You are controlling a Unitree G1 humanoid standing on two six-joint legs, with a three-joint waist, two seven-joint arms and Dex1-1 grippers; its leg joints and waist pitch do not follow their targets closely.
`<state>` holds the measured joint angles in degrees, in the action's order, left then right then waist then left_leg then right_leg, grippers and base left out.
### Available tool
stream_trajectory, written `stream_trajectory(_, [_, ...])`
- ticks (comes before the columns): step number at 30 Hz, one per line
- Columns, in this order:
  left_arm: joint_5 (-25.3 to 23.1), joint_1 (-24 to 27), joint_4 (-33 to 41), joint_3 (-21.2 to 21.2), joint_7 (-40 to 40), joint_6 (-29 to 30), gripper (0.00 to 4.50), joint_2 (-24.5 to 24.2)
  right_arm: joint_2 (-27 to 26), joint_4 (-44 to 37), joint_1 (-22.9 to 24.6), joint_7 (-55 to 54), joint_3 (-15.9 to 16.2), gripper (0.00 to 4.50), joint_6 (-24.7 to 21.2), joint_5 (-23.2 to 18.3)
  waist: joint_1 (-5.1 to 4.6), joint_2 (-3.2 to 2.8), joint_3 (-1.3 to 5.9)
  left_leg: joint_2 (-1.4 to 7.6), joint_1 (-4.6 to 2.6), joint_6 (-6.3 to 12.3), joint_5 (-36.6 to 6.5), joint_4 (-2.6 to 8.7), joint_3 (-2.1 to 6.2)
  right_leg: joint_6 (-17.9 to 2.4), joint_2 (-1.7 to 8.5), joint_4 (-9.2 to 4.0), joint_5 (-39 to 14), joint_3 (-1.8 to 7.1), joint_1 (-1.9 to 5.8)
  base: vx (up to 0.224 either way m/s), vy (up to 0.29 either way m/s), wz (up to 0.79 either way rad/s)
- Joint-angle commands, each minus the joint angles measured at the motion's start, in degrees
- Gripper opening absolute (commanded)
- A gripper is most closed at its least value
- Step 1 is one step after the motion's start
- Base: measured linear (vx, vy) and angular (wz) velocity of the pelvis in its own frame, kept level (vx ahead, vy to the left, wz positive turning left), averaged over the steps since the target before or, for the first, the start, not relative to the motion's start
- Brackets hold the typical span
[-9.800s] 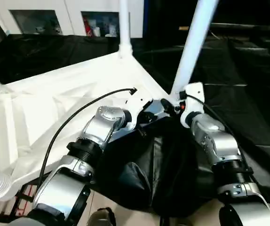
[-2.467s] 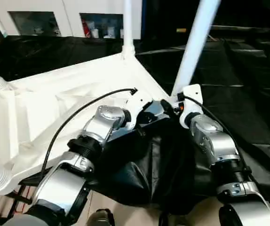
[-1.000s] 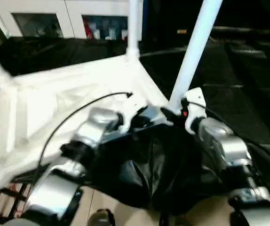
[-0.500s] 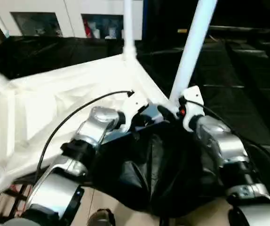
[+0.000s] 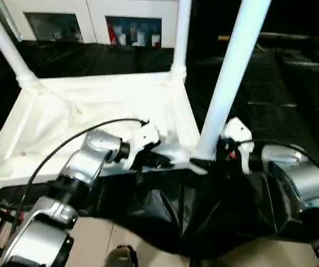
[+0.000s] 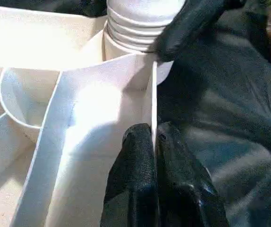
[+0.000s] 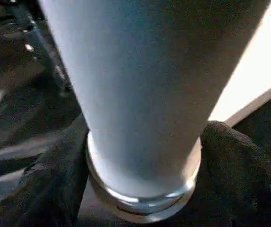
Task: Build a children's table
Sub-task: Rotate leg to tighten
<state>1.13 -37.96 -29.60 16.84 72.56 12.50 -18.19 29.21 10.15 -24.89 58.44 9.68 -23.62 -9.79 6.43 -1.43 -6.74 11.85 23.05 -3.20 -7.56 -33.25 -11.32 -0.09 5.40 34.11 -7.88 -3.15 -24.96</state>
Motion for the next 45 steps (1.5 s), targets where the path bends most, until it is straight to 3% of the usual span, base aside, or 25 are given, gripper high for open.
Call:
stream_trajectory(1, [3.9,-0.2,4.2,2.3,6.3,-1.0,0.0,1.3,0.3,-0.8,0.0,0.6,1.1,3.32,-1.2,-0.8,-0.26,0.99,5.08,1.0,-1.72,2.31,-18.3,3.66,0.62,-10.5,2.4,-4.52,-22.3,1.77,2.92,0.0,0.0,0.0])
stream_trajectory(8, [1.9,-1.8,1.2,0.4,-0.4,-0.7,0.0,3.3,-3.2,0.6,0.8,-4.6,1.3,2.8,-0.9,0.7,-0.4,1.09,5.06,0.81,-1.48,1.82,-17.9,3.68,0.69,-9.9,2.41,-4.56,-22.9,1.72,2.93,0.0,0.0,0.0])
stream_trajectory(12, [-0.5,-4.8,-3.6,-1.6,-10.1,0.3,0.0,5.9,-9.4,5.8,-0.4,-16.4,-1.4,2.77,-1.7,3.0,-1.11,1.14,5.14,0.48,-1.51,0.56,-18.2,3.66,0.78,-9.3,2.39,-4.78,-24.5,1.54,2.78,0.0,0.0,0.0])
stream_trajectory(13, [-1.3,-6.7,-6.6,-3.1,-15.9,1.4,0.0,7.5,-12.9,9.0,-1.4,-23.2,-2.7,2.77,-2.5,3.8,-1.38,1.25,5.12,0.39,-1.41,0.46,-18.0,3.68,0.77,-9.2,2.33,-4.76,-24.3,1.51,2.89,0.0,0.0,0.0])
stream_trajectory(14, [-1.3,-6.7,-6.6,-3.1,-15.9,1.4,0.0,7.5,-12.9,9.0,-1.4,-23.2,-2.7,2.77,-2.5,3.8,-1.5,0.93,5.15,0.38,-1.33,0.38,-17.9,3.62,0.86,-9.4,2.37,-4.61,-24.0,1.53,2.85,0.0,0.0,0.0])
stream_trajectory(16, [-1.5,-9.3,-10.4,-6.2,-25.8,4.0,0.0,10.5,-18.2,14.2,-3.4,-33.6,-4.9,2.77,-2.3,4.7,-1.83,0.9,5.17,0.23,-1.56,0.17,-18.3,3.53,0.74,-9.3,2.29,-4.87,-24.2,1.52,2.63,0.0,0.0,0.0])
stream_trajectory(17, [-1.3,-9.9,-11.2,-7.1,-28.0,4.4,0.0,11.3,-19.9,15.8,-4.2,-36.2,-5.7,2.77,-1.8,4.6,-1.7,0.83,5.29,0.16,-1.6,-0.04,-18.0,3.52,0.86,-9.3,2.33,-4.96,-24.4,1.36,2.89,0.0,0.0,0.0])
stream_trajectory(22, [-1.4,-10.7,-12.5,-7.4,-30.7,3.4,0.0,13.4,-24.8,20.3,-6.6,-40.5,-7.1,2.77,1.8,4.5,-1.76,0.85,5.39,0.22,-1.42,0.91,-17.4,3.62,0.78,-9.6,2.16,-4.7,-20.4,1.48,3.06,0.0,0.0,0.0])
stream_trajectory(23, [-1.4,-10.6,-12.4,-7.1,-30.2,2.8,0.0,13.6,-25.4,20.5,-7.0,-40.0,-7.0,3.33,2.4,4.4,-1.7,0.85,5.38,0.25,-1.39,1.07,-17.0,3.64,0.75,-9.7,2.08,-4.61,-19.5,1.5,3.11,0.0,0.0,0.0])
stream_trajectory(24, [-1.3,-10.3,-11.8,-6.4,-28.2,1.8,0.0,13.6,-25.9,20.4,-7.5,-38.7,-6.6,3.47,2.8,4.4,-1.67,0.85,5.4,0.27,-1.4,1.43,-16.8,3.62,0.67,-10.0,2.09,-4.52,-18.3,1.55,3.12,0.0,0.0,0.0])
stream_trajectory(31, [-0.3,-8.1,-9.1,-4.3,-20.0,-0.6,0.0,11.4,-22.6,17.6,-7.3,-31.8,-3.6,3.67,5.5,5.4,-1.96,0.87,5.15,0.32,-1.38,1.87,-17.8,3.81,0.65,-9.9,2.16,-4.73,-20.1,1.57,3.29,0.0,0.0,0.0])
stream_trajectory(35, [1.3,-4.5,-4.4,-1.3,-8.7,-4.8,0.0,7.4,-14.9,11.5,-4.4,-19.7,-0.5,3.67,5.7,4.6,-1.51,0.94,5.15,0.6,-1.39,2.54,-17.4,3.86,0.71,-10.0,2.16,-4.67,-19.3,1.66,3.56,0.0,0.0,0.0])
stream_trajectory(37, [2.1,-3.2,-2.4,-0.3,-4.5,-5.0,0.0,5.9,-12.1,9.4,-3.4,-15.6,0.4,3.67,5.8,4.5,-1.32,0.7,5.13,0.84,-1.58,2.71,-17.8,3.84,0.56,-10.5,2.23,-4.57,-18.9,1.83,3.16,0.0,0.0,0.0])
stream_trajectory(41, [2.0,-2.2,-1.0,0.6,-1.7,-4.7,0.0,4.3,-8.1,6.5,-1.9,-9.8,1.5,3.67,5.5,4.0,-1.05,0.67,5.0,0.98,-1.92,2.2,-19.3,3.93,0.51,-10.9,2.12,-4.57,-20.0,1.82,2.99,0.0,0.0,0.0])
stream_trajectory(45, [2.7,-1.1,0.5,0.9,1.8,-4.2,0.0,2.7,-2.9,1.7,0.3,-2.3,2.8,3.67,3.3,1.8,-0.72,0.72,4.85,1.02,-1.8,2.05,-20.4,4.05,0.61,-10.4,2.27,-4.69,-22.2,1.89,2.98,0.0,0.0,0.0])
